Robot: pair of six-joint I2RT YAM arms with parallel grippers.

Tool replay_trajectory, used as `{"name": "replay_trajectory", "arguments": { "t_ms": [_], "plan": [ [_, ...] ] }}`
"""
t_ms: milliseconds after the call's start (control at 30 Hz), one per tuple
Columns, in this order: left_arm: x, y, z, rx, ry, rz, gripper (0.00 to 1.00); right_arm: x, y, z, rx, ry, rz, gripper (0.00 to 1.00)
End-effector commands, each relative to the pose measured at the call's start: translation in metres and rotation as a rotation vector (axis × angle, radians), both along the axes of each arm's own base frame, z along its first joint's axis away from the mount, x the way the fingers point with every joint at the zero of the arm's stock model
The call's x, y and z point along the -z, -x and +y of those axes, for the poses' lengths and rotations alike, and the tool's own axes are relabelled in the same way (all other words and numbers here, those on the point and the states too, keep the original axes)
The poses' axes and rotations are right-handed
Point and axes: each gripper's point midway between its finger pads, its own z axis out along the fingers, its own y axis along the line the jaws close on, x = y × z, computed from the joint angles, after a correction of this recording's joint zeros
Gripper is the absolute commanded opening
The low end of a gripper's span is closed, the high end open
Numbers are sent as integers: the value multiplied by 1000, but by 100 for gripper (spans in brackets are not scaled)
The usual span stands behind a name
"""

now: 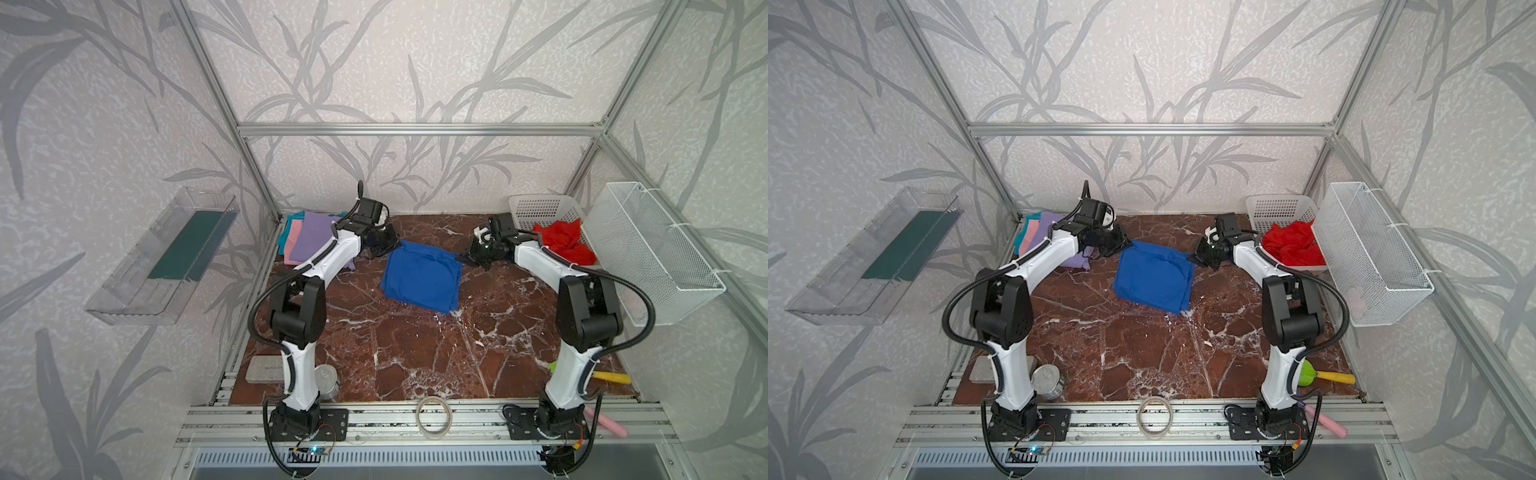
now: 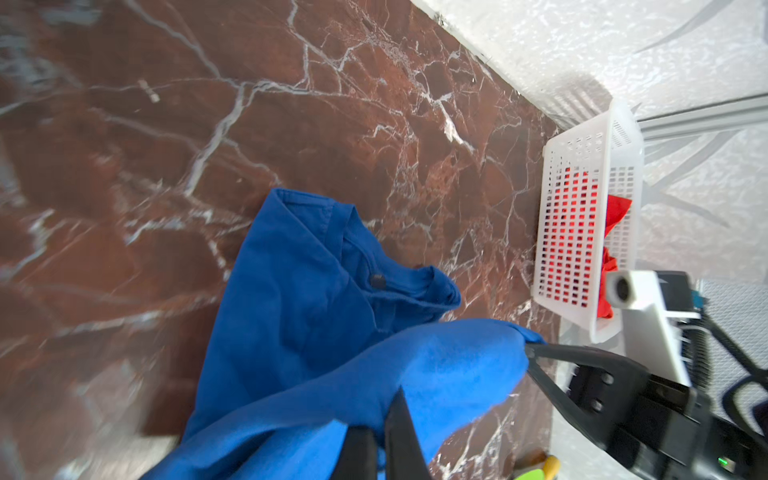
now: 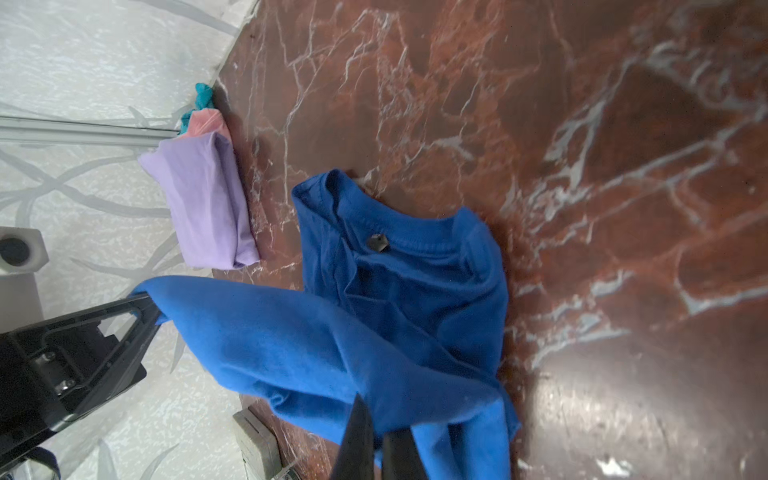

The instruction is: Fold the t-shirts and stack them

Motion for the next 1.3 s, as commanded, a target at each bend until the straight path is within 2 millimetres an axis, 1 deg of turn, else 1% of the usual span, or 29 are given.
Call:
{"name": "replay_trajectory", "arguments": {
  "t_ms": [0,33,100,167,200,233,267,300,333,367,467,533,567,600,667,700,767,800,867,900,933,1000,1100,1167,1233,1267],
  "plan": [
    [-9,-28,-19,42,79,-32,0,9,-24,0,-18,-17,-4,0],
    [-6,-34,-20,46,75,-26,0,13,-30,-1,-14,-15,2,0],
    [14,-41,-21,47,57,16,0,26,-42,-3,-6,-17,22,0],
    [33,-45,-19,39,51,60,0,38,-48,-5,3,-9,41,0],
    [44,-45,-18,34,51,85,8,45,-51,-6,8,-3,51,3],
    [53,-46,-16,27,50,104,20,50,-52,-7,10,-2,57,10],
    [63,-46,-14,20,50,126,35,55,-54,-7,13,-3,65,21],
    [70,-47,-10,8,47,145,43,59,-55,-6,16,-8,71,30],
    [74,-48,-6,-2,45,154,46,60,-56,-6,18,-13,69,36],
    [74,-50,-3,-8,51,156,47,60,-58,-5,20,-17,66,39],
    [60,-54,4,-14,58,133,48,51,-60,-8,30,1,38,43],
    [41,-53,8,-7,34,99,48,36,-61,-12,35,26,1,44],
    [31,-52,9,-3,11,74,47,25,-60,-16,41,51,-26,45],
    [20,-50,10,0,-13,43,44,14,-58,-20,47,86,-56,45],
    [7,-44,4,24,-45,-3,32,-7,-53,-24,51,167,-126,45],
    [6,-42,0,35,-55,-11,25,-18,-49,-22,46,206,-162,45],
    [12,-39,-6,47,-56,-2,18,-33,-42,-11,28,245,-213,42],
    [19,-38,-7,46,-48,17,18,-40,-38,0,10,251,-242,39],
    [35,-35,-9,55,-38,53,17,-44,-31,24,-30,244,-276,28],
    [43,-34,-9,57,-43,67,17,-43,-26,37,-57,235,-284,21],
    [50,-32,-8,59,-46,79,17,-39,-23,49,-80,229,-282,14],
    [69,-24,-3,59,-65,118,16,-24,-16,71,-120,212,-256,6],
    [92,-8,3,61,-85,175,14,10,-5,91,-154,173,-179,1],
    [107,6,7,55,-94,215,12,32,4,97,-171,164,-133,0],
    [120,21,11,49,-88,249,11,56,17,94,-178,198,-86,0],
    [126,31,12,46,-81,265,11,68,24,90,-176,219,-61,0]
  ]
}}
